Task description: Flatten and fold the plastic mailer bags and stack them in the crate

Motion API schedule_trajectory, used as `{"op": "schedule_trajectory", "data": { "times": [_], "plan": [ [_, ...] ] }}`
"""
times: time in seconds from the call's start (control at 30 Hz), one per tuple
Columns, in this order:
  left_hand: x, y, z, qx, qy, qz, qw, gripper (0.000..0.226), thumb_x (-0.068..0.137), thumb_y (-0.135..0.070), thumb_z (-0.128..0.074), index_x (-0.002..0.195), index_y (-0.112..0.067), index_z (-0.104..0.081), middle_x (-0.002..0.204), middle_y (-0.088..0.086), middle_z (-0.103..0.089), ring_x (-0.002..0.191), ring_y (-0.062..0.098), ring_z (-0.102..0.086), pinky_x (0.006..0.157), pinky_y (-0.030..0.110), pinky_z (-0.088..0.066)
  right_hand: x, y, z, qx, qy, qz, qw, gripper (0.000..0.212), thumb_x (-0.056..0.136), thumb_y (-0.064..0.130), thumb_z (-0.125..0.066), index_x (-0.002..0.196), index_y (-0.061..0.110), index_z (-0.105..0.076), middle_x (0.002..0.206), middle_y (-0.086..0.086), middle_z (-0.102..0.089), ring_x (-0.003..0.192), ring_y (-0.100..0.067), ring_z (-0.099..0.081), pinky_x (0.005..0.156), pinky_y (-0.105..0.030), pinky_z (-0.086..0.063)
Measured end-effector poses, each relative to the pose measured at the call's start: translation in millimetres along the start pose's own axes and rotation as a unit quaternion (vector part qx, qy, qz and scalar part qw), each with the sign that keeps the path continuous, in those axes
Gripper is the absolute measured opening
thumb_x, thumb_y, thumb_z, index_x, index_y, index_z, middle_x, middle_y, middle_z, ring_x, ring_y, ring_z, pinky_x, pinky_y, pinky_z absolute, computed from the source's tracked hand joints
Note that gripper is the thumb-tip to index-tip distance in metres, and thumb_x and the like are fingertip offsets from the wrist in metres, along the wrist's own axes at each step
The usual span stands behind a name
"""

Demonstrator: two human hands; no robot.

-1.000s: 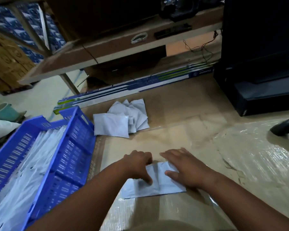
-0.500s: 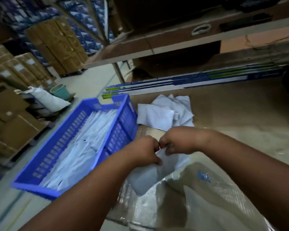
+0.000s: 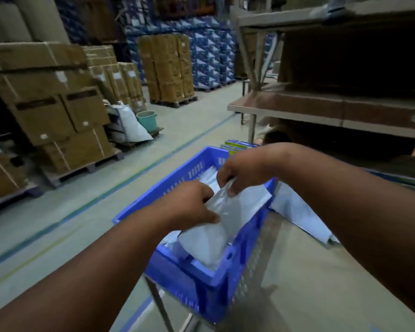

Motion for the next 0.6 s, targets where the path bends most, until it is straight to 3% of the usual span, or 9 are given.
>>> {"op": "schedule_trajectory", "data": {
  "times": [0.13, 0.27, 0.4, 0.5, 0.57, 0.6],
  "plan": [
    [1, 55, -8, -0.012, -0.006, 0.029, 1.0, 0.032, 0.079, -0.039, -0.087, 0.075, -0.024, -0.059, 0.074, -0.007, -0.061, 0.075, 0.019, -0.059, 0.061, 0.034, -0.04, 59, 22, -10, -0.026, 0.023, 0.019, 0.999, 0.029, 0.095, 0.031, -0.077, 0.123, 0.028, -0.068, 0.093, 0.018, -0.058, 0.092, -0.011, -0.056, 0.075, -0.027, -0.04],
    [12, 91, -29, -0.025, 0.052, 0.071, 0.996, 0.029, 0.079, -0.035, -0.089, 0.091, -0.016, -0.071, 0.088, 0.005, -0.07, 0.084, 0.025, -0.067, 0.069, 0.036, -0.052, 104, 26, -45, -0.031, 0.066, 0.017, 0.997, 0.029, 0.094, 0.03, -0.078, 0.121, 0.023, -0.068, 0.107, 0.006, -0.067, 0.099, -0.019, -0.062, 0.088, -0.035, -0.05],
    [24, 105, -48, 0.005, 0.148, 0.093, 0.985, 0.039, 0.078, -0.042, -0.091, 0.094, -0.012, -0.073, 0.076, 0.001, -0.063, 0.065, 0.02, -0.059, 0.056, 0.028, -0.046, 129, 22, -80, -0.031, 0.117, -0.005, 0.993, 0.035, 0.091, 0.033, -0.081, 0.123, 0.023, -0.07, 0.111, 0.0, -0.07, 0.101, -0.027, -0.067, 0.091, -0.042, -0.056],
    [28, 110, -57, 0.042, 0.227, 0.131, 0.964, 0.045, 0.075, -0.05, -0.091, 0.085, -0.011, -0.07, 0.067, 0.002, -0.065, 0.049, 0.02, -0.058, 0.05, 0.024, -0.047, 136, 22, -98, -0.08, 0.174, -0.005, 0.981, 0.04, 0.091, 0.034, -0.08, 0.125, 0.016, -0.069, 0.101, 0.003, -0.063, 0.087, -0.018, -0.059, 0.075, -0.032, -0.047],
    [30, 110, -59, 0.079, 0.264, 0.132, 0.952, 0.048, 0.076, -0.056, -0.089, 0.079, -0.013, -0.068, 0.064, 0.003, -0.065, 0.048, 0.022, -0.056, 0.054, 0.026, -0.049, 142, 21, -107, -0.1, 0.197, -0.024, 0.975, 0.04, 0.092, 0.032, -0.079, 0.126, 0.014, -0.068, 0.089, 0.007, -0.056, 0.073, -0.009, -0.049, 0.063, -0.028, -0.038],
    [32, 110, -59, 0.092, 0.276, 0.131, 0.948, 0.05, 0.076, -0.058, -0.088, 0.079, -0.013, -0.068, 0.066, 0.003, -0.065, 0.052, 0.023, -0.056, 0.057, 0.027, -0.05, 147, 21, -112, -0.106, 0.199, -0.033, 0.974, 0.042, 0.091, 0.032, -0.079, 0.127, 0.014, -0.067, 0.091, 0.007, -0.057, 0.075, -0.011, -0.051, 0.065, -0.028, -0.039]
  ]
}}
Point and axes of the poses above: each hand's wrist, its own x-axis towards the middle knuckle, its own z-axis out of the back of the hand, y = z × x, the point moved 4 cm from there along x, towards the middle knuckle
